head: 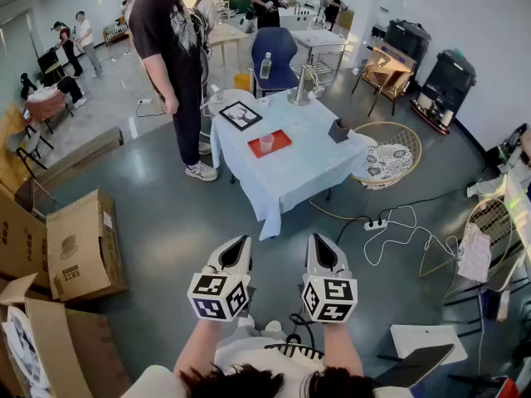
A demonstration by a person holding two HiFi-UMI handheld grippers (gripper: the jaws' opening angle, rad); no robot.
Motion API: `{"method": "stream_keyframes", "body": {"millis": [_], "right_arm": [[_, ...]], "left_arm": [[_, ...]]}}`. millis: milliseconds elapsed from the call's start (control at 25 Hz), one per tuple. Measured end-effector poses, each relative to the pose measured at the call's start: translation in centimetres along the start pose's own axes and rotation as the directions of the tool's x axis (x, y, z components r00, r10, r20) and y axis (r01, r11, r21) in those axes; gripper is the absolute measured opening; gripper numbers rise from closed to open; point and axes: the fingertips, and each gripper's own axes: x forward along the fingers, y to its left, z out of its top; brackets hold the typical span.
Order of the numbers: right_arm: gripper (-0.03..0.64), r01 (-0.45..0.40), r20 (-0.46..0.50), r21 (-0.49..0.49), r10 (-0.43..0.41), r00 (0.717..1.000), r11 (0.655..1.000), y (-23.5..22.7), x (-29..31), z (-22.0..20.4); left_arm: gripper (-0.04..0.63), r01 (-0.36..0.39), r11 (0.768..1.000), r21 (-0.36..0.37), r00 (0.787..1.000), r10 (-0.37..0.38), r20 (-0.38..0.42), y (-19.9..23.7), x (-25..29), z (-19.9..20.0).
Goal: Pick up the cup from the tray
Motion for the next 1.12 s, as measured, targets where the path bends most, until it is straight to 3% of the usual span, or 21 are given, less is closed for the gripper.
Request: {"method": "stream_keyframes", "body": {"millis": [480, 760, 1120], "right_arm": [[0.025, 0.005, -0.004, -0.019, -0.005, 1.0, 1.0, -0.3, -0.3, -0.1], [0.026, 0.005, 0.007, 0.038, -0.005, 1.0, 0.999, -1.3, -0.8, -0.2], [0.026, -0.01, 0.02, 0.027, 0.01, 1.0, 1.0, -3.2, -1.1, 0.1]], "left_arm": [[0.0, 0.008, 1.0, 0.016, 1.0, -0.008, -0.005, -0.8, 0.1, -0.4], [0.0, 0.0, 1.0, 0.013, 1.0, 0.0, -0.007, -1.3, 0.2, -0.7], [0.0, -0.032, 0.999, 0.008, 0.999, 0.032, 0.011, -2.6, 0.8, -0.7]]}}
